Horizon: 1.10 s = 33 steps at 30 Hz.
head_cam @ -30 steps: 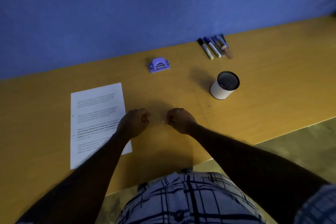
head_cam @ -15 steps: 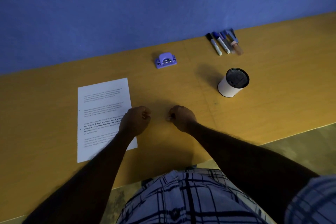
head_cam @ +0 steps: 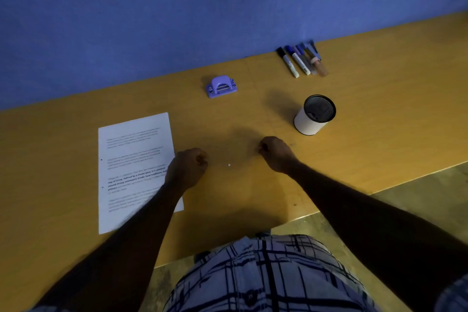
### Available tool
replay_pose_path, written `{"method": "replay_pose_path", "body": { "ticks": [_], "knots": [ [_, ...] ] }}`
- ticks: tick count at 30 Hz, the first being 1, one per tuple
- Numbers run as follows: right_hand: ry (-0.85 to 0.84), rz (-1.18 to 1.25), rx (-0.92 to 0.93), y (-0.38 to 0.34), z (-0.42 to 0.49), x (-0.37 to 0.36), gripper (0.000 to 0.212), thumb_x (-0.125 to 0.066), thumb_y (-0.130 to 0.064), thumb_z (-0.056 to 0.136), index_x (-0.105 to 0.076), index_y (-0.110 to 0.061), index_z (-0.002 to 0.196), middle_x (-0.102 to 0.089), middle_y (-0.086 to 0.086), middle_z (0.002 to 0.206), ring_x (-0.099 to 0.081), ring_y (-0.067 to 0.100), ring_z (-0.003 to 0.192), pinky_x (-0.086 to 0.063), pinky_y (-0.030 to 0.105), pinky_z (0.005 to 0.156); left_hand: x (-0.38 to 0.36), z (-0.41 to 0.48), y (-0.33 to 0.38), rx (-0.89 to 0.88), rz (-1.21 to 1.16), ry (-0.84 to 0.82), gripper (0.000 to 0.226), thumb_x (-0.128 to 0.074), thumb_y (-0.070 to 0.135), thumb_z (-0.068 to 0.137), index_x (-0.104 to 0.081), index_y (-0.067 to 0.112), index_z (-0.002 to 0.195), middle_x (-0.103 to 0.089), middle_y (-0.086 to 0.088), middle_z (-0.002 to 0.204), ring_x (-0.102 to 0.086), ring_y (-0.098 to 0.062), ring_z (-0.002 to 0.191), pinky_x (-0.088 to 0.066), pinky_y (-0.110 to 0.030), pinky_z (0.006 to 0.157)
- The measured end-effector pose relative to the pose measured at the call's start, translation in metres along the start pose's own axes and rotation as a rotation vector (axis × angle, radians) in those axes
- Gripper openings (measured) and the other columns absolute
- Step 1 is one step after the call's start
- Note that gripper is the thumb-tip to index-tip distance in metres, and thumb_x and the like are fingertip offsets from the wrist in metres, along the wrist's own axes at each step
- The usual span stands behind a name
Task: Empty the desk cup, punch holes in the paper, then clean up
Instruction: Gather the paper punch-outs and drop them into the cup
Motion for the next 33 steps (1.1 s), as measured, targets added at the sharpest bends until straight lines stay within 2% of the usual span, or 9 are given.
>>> {"method": "replay_pose_path", "body": {
  "ticks": [5,8,11,17,20,24,30,33],
  "knots": [
    [0.081,0.111,0.048,0.010,-0.001,0.025,0.016,-0.062,-0.022,0.094,-0.062,-0.010,0.083,-0.057,0.000,0.082,-0.050,0.015,0.074,-0.034,0.027,0.060,-0.021,0.005,0.018,-0.016,0.021,-0.086,0.020,-0.064,0.023,0.088,-0.069,0.019,0.107,-0.071,0.000,0.106,-0.064,-0.016,0.095,-0.055,-0.034,0.083],
    [0.067,0.138,0.062,0.014,-0.005,0.029,0.013,-0.065,-0.024,0.092,-0.062,-0.016,0.082,-0.055,-0.006,0.077,-0.049,0.010,0.069,-0.032,0.020,0.055,-0.033,0.007,0.027,-0.042,0.069,-0.068,0.014,-0.064,0.024,0.087,-0.072,0.020,0.099,-0.072,0.001,0.100,-0.063,-0.014,0.088,-0.049,-0.027,0.072],
    [0.051,0.168,0.052,0.022,-0.011,0.026,0.012,-0.069,-0.025,0.089,-0.064,-0.018,0.080,-0.053,-0.014,0.072,-0.049,0.001,0.064,-0.032,0.016,0.054,-0.041,0.007,0.030,-0.041,0.068,-0.025,0.013,-0.066,0.024,0.086,-0.073,0.020,0.097,-0.072,0.001,0.101,-0.064,-0.016,0.089,-0.046,-0.026,0.070],
    [0.003,0.180,0.014,0.036,-0.020,0.018,0.013,-0.070,-0.025,0.088,-0.068,-0.012,0.087,-0.060,-0.005,0.080,-0.052,0.005,0.069,-0.038,0.019,0.057,-0.046,0.010,0.032,-0.066,0.091,0.016,0.016,-0.067,0.028,0.086,-0.075,0.020,0.096,-0.072,0.002,0.100,-0.064,-0.015,0.089,-0.042,-0.024,0.071],
    [-0.006,0.176,0.003,0.041,-0.022,0.019,0.013,-0.070,-0.023,0.088,-0.069,-0.010,0.089,-0.060,-0.004,0.082,-0.051,0.006,0.070,-0.039,0.017,0.058,-0.047,0.012,0.036,-0.100,0.149,-0.001,0.017,-0.063,0.027,0.088,-0.074,0.018,0.098,-0.070,0.001,0.102,-0.063,-0.018,0.092,-0.047,-0.028,0.073],
    [-0.019,0.179,-0.014,0.043,-0.021,0.019,0.011,-0.069,-0.021,0.088,-0.068,-0.011,0.089,-0.060,-0.004,0.083,-0.053,0.009,0.074,-0.039,0.016,0.059,-0.048,0.018,0.045,-0.111,0.257,-0.066,0.017,-0.058,0.023,0.090,-0.072,0.016,0.098,-0.068,-0.003,0.106,-0.063,-0.023,0.096,-0.049,-0.033,0.078],
    [-0.016,0.190,0.011,0.040,-0.019,0.018,0.009,-0.069,-0.020,0.089,-0.068,-0.011,0.088,-0.061,-0.002,0.083,-0.053,0.012,0.074,-0.039,0.024,0.060,-0.047,0.029,0.052,-0.145,0.399,-0.227,0.024,-0.052,0.029,0.093,-0.068,0.012,0.102,-0.065,-0.009,0.110,-0.062,-0.028,0.099,-0.050,-0.036,0.079],
    [0.001,0.195,0.036,0.040,-0.018,0.019,0.011,-0.069,-0.020,0.088,-0.068,-0.009,0.087,-0.060,-0.003,0.082,-0.052,0.010,0.072,-0.037,0.019,0.058,-0.045,0.031,0.046,-0.141,0.333,-0.262,0.023,-0.054,0.029,0.092,-0.066,0.012,0.102,-0.063,-0.008,0.109,-0.061,-0.027,0.099,-0.051,-0.038,0.082]
  ]
}}
Point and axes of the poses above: each hand's wrist, its own z-axis towards the middle knuckle, its own x-axis out of the back of the hand, y = z × x, the point moved 2 cm from there along z, towards the middle knuckle
